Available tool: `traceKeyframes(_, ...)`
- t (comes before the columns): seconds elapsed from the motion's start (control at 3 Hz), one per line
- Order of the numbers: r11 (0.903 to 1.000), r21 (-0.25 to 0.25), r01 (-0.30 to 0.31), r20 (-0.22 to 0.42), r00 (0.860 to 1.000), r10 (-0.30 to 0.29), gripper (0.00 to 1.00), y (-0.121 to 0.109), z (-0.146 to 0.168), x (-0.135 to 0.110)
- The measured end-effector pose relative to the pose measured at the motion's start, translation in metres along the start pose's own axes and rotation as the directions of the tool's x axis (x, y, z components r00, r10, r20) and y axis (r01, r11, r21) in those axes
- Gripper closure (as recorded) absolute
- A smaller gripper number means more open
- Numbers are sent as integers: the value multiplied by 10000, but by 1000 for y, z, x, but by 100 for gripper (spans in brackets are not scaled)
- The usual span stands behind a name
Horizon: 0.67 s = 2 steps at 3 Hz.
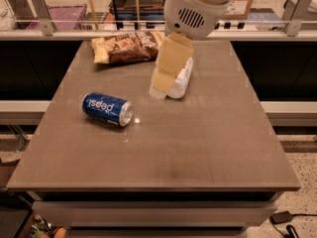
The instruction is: Place pepsi can upright
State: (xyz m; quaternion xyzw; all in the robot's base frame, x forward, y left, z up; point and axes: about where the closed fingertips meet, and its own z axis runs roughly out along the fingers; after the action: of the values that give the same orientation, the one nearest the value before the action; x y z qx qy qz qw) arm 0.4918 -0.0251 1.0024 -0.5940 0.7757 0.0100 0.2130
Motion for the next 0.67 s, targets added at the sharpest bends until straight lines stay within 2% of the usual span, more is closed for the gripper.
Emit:
traceKeyframes(0.33, 9999, -80, 125, 657, 9978, -119, 0, -11, 10, -9)
traceKeyframes(0.67, 9994, -265, 224, 886, 9959, -200, 0, -15, 27, -24)
